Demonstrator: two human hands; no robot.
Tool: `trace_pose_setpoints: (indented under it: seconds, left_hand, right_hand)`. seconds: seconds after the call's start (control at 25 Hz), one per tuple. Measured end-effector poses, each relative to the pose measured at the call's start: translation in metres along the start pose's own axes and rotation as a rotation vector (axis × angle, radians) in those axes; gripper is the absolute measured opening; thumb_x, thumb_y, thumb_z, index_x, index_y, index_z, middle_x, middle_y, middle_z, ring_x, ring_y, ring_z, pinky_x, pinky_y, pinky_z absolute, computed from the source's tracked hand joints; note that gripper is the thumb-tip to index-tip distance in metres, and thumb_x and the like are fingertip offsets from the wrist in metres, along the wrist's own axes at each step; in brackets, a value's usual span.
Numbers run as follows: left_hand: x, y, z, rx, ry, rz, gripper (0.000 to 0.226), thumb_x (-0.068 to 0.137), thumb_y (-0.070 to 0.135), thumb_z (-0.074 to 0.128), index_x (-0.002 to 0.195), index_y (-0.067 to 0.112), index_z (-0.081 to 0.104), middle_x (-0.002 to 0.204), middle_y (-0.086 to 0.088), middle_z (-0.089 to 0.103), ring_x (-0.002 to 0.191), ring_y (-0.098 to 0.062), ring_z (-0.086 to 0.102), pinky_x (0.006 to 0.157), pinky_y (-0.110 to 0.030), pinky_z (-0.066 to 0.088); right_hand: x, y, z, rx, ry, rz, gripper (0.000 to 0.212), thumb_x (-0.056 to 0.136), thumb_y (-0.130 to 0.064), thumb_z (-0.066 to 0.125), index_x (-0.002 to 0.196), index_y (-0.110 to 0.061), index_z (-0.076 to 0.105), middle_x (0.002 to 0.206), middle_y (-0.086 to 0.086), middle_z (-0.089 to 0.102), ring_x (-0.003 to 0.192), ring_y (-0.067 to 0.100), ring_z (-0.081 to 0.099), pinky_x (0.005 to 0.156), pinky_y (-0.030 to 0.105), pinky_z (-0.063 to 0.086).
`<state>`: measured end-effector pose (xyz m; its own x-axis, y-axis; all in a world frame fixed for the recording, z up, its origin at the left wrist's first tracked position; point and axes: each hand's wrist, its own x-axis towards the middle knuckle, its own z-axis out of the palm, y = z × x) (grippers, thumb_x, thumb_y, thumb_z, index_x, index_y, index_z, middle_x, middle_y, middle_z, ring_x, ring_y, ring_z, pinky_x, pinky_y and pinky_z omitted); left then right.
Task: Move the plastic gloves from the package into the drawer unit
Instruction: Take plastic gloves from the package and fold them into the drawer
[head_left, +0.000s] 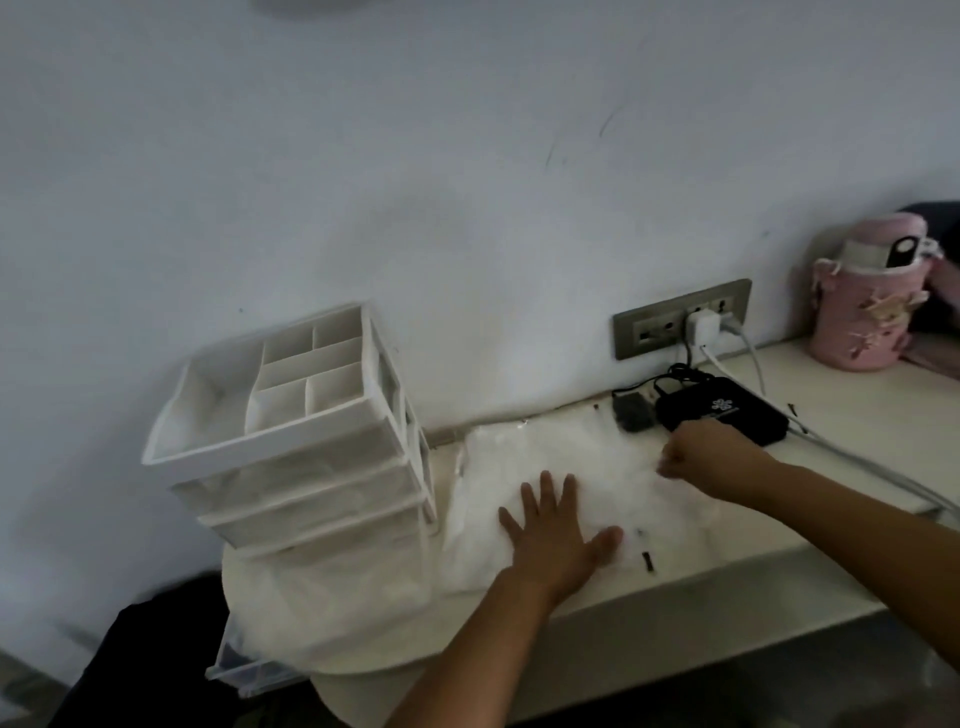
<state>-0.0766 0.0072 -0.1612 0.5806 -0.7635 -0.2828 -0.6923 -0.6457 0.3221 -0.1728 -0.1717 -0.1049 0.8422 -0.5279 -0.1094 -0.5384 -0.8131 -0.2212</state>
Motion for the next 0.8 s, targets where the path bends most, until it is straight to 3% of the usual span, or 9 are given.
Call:
trace_pose_setpoints:
  seconds: [0.12, 0.2, 0.28, 0.36, 0.44, 0.48, 0.6, 0.68, 0.8]
  left_hand:
    - [0.001, 0.002, 0.008, 0.015, 0.037, -0.019, 0.087, 0.087, 0.073, 0.026, 0.152, 0.027, -0.008, 0.158, -0.004, -0.020, 0.144, -0.027, -0.021, 0.111, -0.055, -0.016]
    - [0.003, 0.002, 0.010, -0.016, 0.051, -0.014, 0.111, 0.061, 0.091, 0.005, 0.152, 0.029, -0.007, 0.159, -0.003, -0.019, 0.145, -0.027, -0.021, 0.110, -0.055, -0.016]
    - [0.006, -0.001, 0.013, -0.028, 0.066, -0.003, 0.132, 0.037, 0.094, -0.013, 0.152, 0.029, -0.007, 0.159, -0.003, -0.018, 0.145, -0.027, -0.020, 0.110, -0.055, -0.016]
    - [0.009, -0.002, 0.013, -0.018, 0.077, 0.002, 0.139, 0.031, 0.095, -0.016, 0.152, 0.029, -0.006, 0.159, -0.003, -0.018, 0.145, -0.028, -0.019, 0.111, -0.056, -0.014]
    - [0.009, 0.001, 0.008, -0.025, 0.049, -0.011, 0.132, 0.040, 0.097, -0.007, 0.153, 0.029, -0.003, 0.160, -0.004, -0.016, 0.146, -0.028, -0.017, 0.111, -0.057, -0.013]
    - [0.009, 0.003, 0.005, -0.029, 0.023, -0.030, 0.119, 0.055, 0.096, 0.006, 0.153, 0.028, -0.001, 0.160, -0.004, -0.014, 0.146, -0.028, -0.016, 0.112, -0.057, -0.012]
    - [0.010, 0.004, -0.003, -0.032, -0.010, -0.071, 0.083, 0.089, 0.068, 0.038, 0.153, 0.026, 0.007, 0.161, -0.005, -0.007, 0.147, -0.028, -0.009, 0.114, -0.054, -0.008]
    - [0.008, 0.012, -0.013, -0.235, 0.073, -0.029, 0.081, 0.087, 0.070, 0.038, 0.151, 0.022, 0.021, 0.160, -0.005, 0.012, 0.147, -0.023, 0.007, 0.117, -0.044, 0.002]
    - [0.001, 0.032, -0.036, -0.970, 0.147, 0.024, 0.097, 0.073, 0.083, 0.039, 0.144, 0.018, 0.038, 0.150, -0.001, 0.038, 0.137, -0.014, 0.035, 0.111, -0.028, 0.024]
  right_hand:
    - [-0.005, 0.008, -0.022, 0.119, 0.057, 0.037, 0.025, 0.090, -0.024, 0.062, 0.068, -0.013, 0.062, 0.070, 0.001, 0.058, 0.065, 0.013, 0.054, 0.062, 0.022, 0.038]
    - [-0.009, 0.011, -0.036, 0.186, 0.088, 0.098, 0.031, 0.088, -0.021, 0.061, 0.058, -0.013, 0.059, 0.063, 0.001, 0.057, 0.059, 0.012, 0.053, 0.053, 0.021, 0.036]
    - [-0.012, 0.015, -0.046, 0.257, 0.105, 0.141, 0.026, 0.086, -0.018, 0.060, 0.063, -0.009, 0.065, 0.066, 0.005, 0.061, 0.062, 0.015, 0.055, 0.052, 0.020, 0.037]
    - [-0.016, 0.019, -0.051, 0.346, 0.129, 0.157, 0.022, 0.087, -0.015, 0.059, 0.070, -0.007, 0.070, 0.071, 0.008, 0.064, 0.064, 0.015, 0.056, 0.052, 0.019, 0.037]
    - [-0.020, 0.020, -0.055, 0.431, 0.216, 0.164, 0.028, 0.089, -0.014, 0.056, 0.063, -0.012, 0.065, 0.066, 0.006, 0.062, 0.060, 0.013, 0.053, 0.051, 0.019, 0.035]
    - [-0.021, 0.020, -0.057, 0.516, 0.283, 0.171, 0.032, 0.090, -0.014, 0.055, 0.059, -0.015, 0.061, 0.062, 0.005, 0.058, 0.056, 0.013, 0.050, 0.050, 0.021, 0.033]
    - [-0.023, 0.015, -0.066, 1.182, 0.332, 0.188, 0.019, 0.093, -0.010, 0.049, 0.079, -0.009, 0.062, 0.081, 0.013, 0.060, 0.062, 0.015, 0.053, 0.056, 0.023, 0.042]
    - [-0.024, 0.011, -0.072, 1.548, 0.229, 0.155, 0.016, 0.095, -0.010, 0.046, 0.100, -0.002, 0.060, 0.100, 0.019, 0.062, 0.078, 0.019, 0.061, 0.061, 0.025, 0.051]
    - [-0.032, 0.001, -0.077, 1.871, -0.016, 0.051, 0.035, 0.098, -0.016, 0.041, 0.118, 0.012, 0.049, 0.109, 0.027, 0.065, 0.094, 0.031, 0.068, 0.065, 0.034, 0.058]
